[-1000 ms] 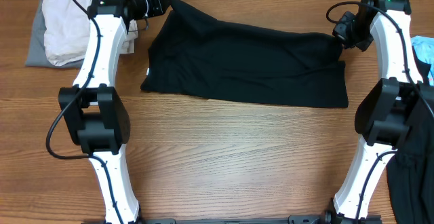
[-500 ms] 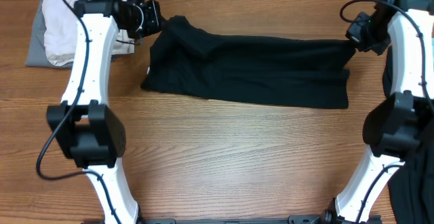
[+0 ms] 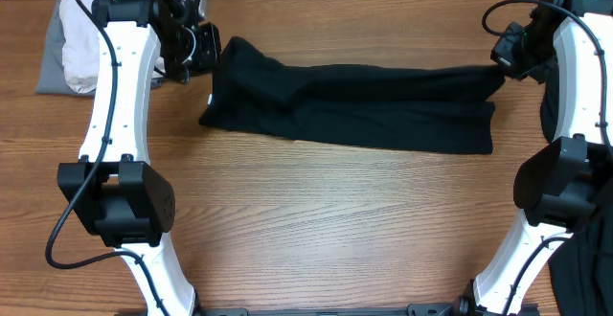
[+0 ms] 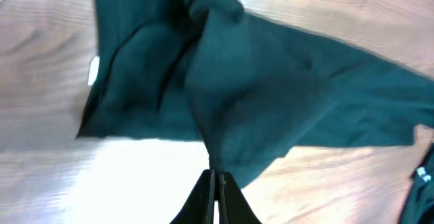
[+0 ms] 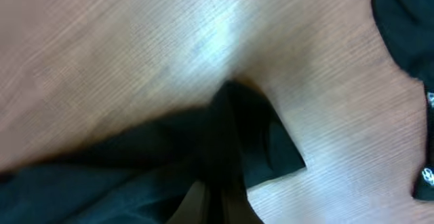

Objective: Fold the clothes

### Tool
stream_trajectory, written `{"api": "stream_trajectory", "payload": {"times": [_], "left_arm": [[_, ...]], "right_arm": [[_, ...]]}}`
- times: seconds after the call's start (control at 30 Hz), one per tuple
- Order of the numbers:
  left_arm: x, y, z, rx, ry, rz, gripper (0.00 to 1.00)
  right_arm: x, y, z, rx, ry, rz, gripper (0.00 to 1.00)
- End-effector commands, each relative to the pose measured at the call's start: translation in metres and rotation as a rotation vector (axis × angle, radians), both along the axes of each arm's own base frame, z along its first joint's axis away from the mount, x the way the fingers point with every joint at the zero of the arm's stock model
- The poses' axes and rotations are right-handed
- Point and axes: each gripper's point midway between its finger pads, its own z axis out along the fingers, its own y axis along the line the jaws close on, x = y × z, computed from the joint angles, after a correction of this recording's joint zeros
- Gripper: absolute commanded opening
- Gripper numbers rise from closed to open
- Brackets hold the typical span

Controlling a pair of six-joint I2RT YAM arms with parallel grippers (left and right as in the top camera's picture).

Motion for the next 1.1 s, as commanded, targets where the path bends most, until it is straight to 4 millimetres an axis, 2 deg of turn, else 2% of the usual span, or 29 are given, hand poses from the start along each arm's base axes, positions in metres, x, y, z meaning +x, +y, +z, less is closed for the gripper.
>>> {"api": "stream_trajectory", "payload": {"times": [0.0, 0.13, 0.33, 0.37, 0.4, 0.43, 0.47, 0.53, 0.57, 0.63, 0.67, 0.8, 0.9, 0.93, 1.0, 1.03, 1.07], "left_arm": [[-0.008, 0.016, -0.006, 0.102, 0.021, -0.012, 0.04], [-0.022, 0.018, -0.031, 0.114, 0.105, -0.014, 0.04], [-0.036, 0.018, -0.084, 0.112, 0.179, -0.017, 0.05], [-0.037, 0.018, -0.090, 0.112, 0.183, -0.017, 0.09], [-0.040, 0.019, -0.103, 0.111, 0.196, -0.016, 0.19], [-0.044, 0.019, -0.108, 0.111, 0.208, -0.015, 0.21], [-0.047, 0.020, -0.111, 0.111, 0.222, -0.014, 0.26], [-0.051, 0.020, -0.112, 0.111, 0.238, -0.014, 0.41], [-0.051, 0.021, -0.107, 0.111, 0.235, -0.013, 0.45], [-0.044, 0.021, -0.097, 0.112, 0.211, -0.006, 0.47], [-0.031, 0.022, -0.078, 0.114, 0.164, 0.005, 0.49], [-0.002, 0.019, -0.033, 0.116, 0.023, -0.001, 0.51], [0.017, 0.002, -0.009, 0.129, -0.101, -0.078, 0.51], [0.022, -0.005, -0.007, 0.128, -0.126, -0.092, 0.51], [0.027, -0.021, -0.011, 0.126, -0.146, -0.122, 0.37], [0.027, -0.026, -0.016, 0.125, -0.144, -0.133, 0.31], [0.027, -0.034, -0.023, 0.124, -0.134, -0.148, 0.23]], "right_arm": [[-0.010, -0.001, 0.006, -0.006, 0.017, 0.000, 0.04], [-0.025, 0.002, -0.016, 0.011, 0.099, 0.000, 0.04], [-0.028, 0.003, -0.058, 0.018, 0.130, 0.000, 0.04], [-0.029, 0.003, -0.062, 0.018, 0.133, 0.000, 0.04], [-0.031, 0.003, -0.072, 0.020, 0.141, -0.001, 0.07], [-0.033, 0.003, -0.075, 0.022, 0.148, -0.002, 0.13], [-0.035, 0.002, -0.076, 0.021, 0.157, -0.004, 0.28], [-0.039, 0.001, -0.075, 0.014, 0.172, -0.004, 0.67], [-0.043, -0.005, -0.069, -0.019, 0.191, -0.008, 0.86], [-0.045, -0.011, -0.060, -0.050, 0.201, -0.011, 0.99], [-0.043, -0.013, -0.047, -0.067, 0.192, -0.012, 1.00], [-0.036, -0.012, -0.022, -0.065, 0.150, -0.006, 1.00], [-0.024, -0.001, -0.015, -0.036, 0.101, 0.024, 0.98], [-0.019, 0.008, -0.015, -0.002, 0.078, 0.051, 0.90], [-0.008, 0.026, -0.020, 0.052, 0.043, 0.105, 0.54], [-0.004, 0.030, -0.024, 0.054, 0.037, 0.114, 0.42], [-0.002, 0.034, -0.029, 0.054, 0.035, 0.124, 0.25]]}}
